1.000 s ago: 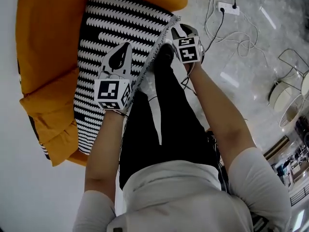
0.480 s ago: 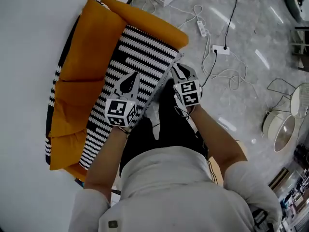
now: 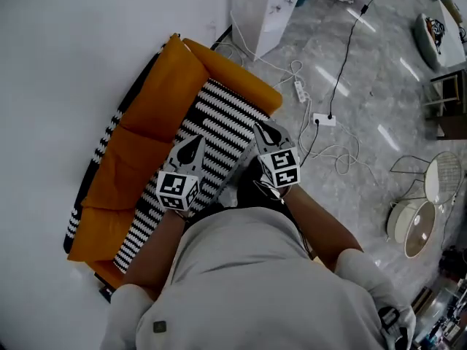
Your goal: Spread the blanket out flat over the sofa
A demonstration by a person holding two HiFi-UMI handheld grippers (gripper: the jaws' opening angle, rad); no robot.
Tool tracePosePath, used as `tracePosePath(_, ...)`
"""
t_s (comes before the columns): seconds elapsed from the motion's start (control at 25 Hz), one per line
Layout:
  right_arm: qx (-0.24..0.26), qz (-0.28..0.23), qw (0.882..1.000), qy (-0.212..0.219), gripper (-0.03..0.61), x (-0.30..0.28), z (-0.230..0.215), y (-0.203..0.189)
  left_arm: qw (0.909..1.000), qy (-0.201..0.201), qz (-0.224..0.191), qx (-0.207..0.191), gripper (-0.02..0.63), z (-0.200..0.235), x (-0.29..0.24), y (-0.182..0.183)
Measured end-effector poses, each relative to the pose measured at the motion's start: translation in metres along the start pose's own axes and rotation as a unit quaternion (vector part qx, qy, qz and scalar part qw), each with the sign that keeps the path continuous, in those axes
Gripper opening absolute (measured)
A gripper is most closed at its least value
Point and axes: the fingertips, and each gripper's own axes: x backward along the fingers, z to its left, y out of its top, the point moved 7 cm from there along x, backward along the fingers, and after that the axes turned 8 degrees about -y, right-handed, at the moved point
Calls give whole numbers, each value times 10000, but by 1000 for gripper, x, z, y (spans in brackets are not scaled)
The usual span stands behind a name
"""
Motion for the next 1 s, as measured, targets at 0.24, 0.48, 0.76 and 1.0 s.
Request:
tracePosePath(0.24,-71,-610,9980,165,39,39,34,47,9988,143,-457,-129,9,-4,44,30)
tracePosePath(0.48,156,-1181,9918,473,28,75,73,72,9966,189,-779,-211,9,-6,89,35)
tracePosePath(0.76,388,-1396,9879,557,26,112,128,85,9949,31,-962,-297,9,0,145,34)
tracePosePath(1.0,258,-1540,9869,404,26,140,154,91,9932,-257,-1076,-373,9,-3,179,42)
